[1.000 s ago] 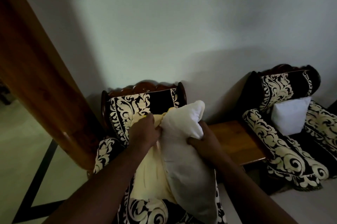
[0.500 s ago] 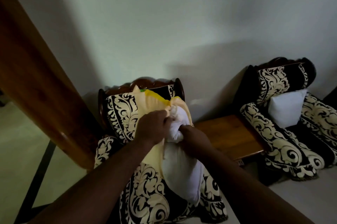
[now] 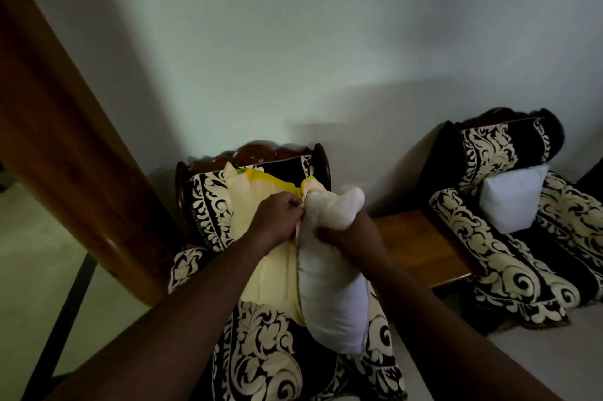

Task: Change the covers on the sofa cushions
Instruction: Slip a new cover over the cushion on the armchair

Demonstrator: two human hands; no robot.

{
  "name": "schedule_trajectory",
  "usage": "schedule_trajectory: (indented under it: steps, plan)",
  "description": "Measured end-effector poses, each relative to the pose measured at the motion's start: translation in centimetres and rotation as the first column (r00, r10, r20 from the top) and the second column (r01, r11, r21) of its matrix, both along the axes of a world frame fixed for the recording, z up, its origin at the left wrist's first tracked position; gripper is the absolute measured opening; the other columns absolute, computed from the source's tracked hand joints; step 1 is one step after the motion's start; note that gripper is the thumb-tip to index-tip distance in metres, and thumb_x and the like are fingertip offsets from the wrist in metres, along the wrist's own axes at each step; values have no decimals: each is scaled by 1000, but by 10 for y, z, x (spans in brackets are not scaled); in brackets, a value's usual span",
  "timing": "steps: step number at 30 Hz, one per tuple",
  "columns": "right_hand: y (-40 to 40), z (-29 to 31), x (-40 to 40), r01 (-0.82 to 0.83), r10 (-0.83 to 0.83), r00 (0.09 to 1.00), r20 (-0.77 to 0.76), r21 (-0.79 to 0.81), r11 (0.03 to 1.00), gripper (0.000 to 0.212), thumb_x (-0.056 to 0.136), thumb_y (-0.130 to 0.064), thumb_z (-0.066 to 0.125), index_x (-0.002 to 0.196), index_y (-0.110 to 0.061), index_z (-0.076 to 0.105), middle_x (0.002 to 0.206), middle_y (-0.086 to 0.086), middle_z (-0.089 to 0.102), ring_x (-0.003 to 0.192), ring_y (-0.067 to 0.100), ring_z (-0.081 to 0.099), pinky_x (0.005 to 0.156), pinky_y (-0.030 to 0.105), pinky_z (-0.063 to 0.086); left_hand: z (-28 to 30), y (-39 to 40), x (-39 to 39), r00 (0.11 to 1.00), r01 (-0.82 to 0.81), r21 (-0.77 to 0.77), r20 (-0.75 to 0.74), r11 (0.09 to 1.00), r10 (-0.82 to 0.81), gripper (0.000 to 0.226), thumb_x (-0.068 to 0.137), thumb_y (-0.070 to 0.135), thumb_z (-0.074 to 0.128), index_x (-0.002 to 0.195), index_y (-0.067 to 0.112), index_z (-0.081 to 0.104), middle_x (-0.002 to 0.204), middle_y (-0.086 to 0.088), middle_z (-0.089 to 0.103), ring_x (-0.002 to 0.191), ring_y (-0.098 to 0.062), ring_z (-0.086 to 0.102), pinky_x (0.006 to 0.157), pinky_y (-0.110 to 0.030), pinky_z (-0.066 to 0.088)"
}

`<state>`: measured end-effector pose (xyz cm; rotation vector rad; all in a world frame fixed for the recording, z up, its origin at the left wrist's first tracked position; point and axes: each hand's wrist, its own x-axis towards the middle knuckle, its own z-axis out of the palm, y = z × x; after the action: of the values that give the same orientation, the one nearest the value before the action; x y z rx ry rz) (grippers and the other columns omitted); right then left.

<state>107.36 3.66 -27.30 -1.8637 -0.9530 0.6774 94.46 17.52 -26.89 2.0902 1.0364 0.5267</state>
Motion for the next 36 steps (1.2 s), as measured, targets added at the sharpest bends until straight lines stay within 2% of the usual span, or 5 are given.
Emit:
schedule_trajectory:
  steps: [4,8,16,22,36]
  plan:
    - [4,-16,-3,-54,79,972,219,-117,992,31,91,-27,73,118,-11,70,104,-3,65,100,16,62,88,30,49,7,-2,-2,984,12,-339,172,941,49,8,95,20,67,96,18,75,92,-6,75,86,-22,69,73,-34,54]
    - [14,-29,-10,-113,108,993,-36,-188,976,30,100,1,55,112,28,58,118,36,60,114,30,59,99,36,40,15,-35,8,948,216,-212,280,953,-152,9,95,14,67,102,11,73,102,-4,76,97,-19,69,91,-35,53]
    - [10,2,-7,130,-61,975,-212,331,935,25,92,-22,73,104,-44,70,107,-8,74,103,9,70,91,36,57,16,-19,-19,999,-33,654,33,756,15,34,93,34,52,123,20,63,107,-3,71,90,-29,67,69,-38,54]
    - [16,11,-7,-34,14,996,85,238,971,42,92,-32,74,132,-21,65,126,0,67,114,8,61,96,20,48,18,-11,-17,978,-204,354,36,913,205,26,98,38,54,119,22,56,100,-6,72,91,-33,68,69,-37,48]
    - [42,-3,3,-176,193,923,333,-80,981,34,98,-4,59,130,10,60,127,27,63,116,33,61,97,31,43,31,-28,4,988,73,804,25,590,-155,34,92,35,51,110,15,72,80,-9,73,63,-31,67,48,-33,51]
